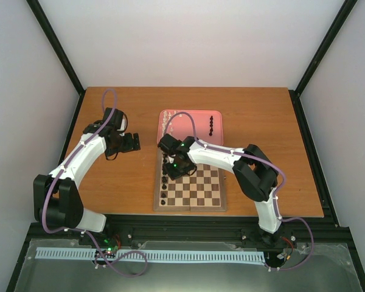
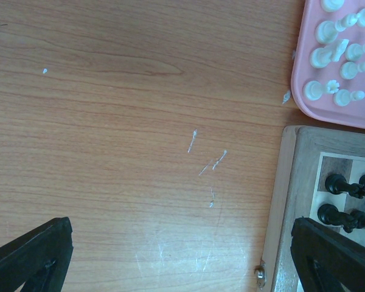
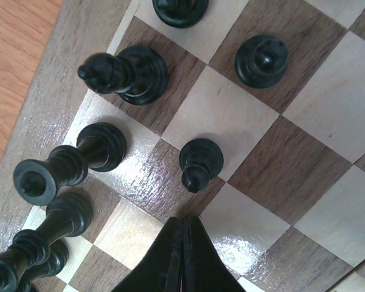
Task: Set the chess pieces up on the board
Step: Adjust the chess piece on the chessboard.
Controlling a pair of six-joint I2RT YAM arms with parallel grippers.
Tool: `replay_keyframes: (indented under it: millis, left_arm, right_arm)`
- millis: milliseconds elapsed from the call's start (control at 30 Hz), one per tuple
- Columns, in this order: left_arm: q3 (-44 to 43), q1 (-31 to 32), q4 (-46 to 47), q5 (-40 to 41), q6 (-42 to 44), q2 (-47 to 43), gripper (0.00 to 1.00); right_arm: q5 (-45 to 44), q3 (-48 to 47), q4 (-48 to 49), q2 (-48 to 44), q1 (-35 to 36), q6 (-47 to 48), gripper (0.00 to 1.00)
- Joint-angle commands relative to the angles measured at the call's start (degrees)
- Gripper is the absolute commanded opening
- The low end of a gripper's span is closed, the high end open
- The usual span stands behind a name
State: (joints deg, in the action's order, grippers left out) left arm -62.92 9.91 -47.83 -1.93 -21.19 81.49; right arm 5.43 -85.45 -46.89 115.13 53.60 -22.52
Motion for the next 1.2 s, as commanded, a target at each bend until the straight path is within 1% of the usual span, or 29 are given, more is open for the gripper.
replay_keyframes:
  millis: [0, 1167]
  left_arm:
    - [-0.19, -0.16, 0.9, 0.25, 0.64, 0.32, 1.0]
    - [0.07, -0.16, 0.8, 0.35, 0.77, 0.08, 1.0]
  right_arm:
    - [0.27, -1.31, 0.31, 1.02, -0.43, 0.54, 0.03]
    - [-1.97, -3.42, 1.28, 3.72, -1.73, 0.19, 0.03]
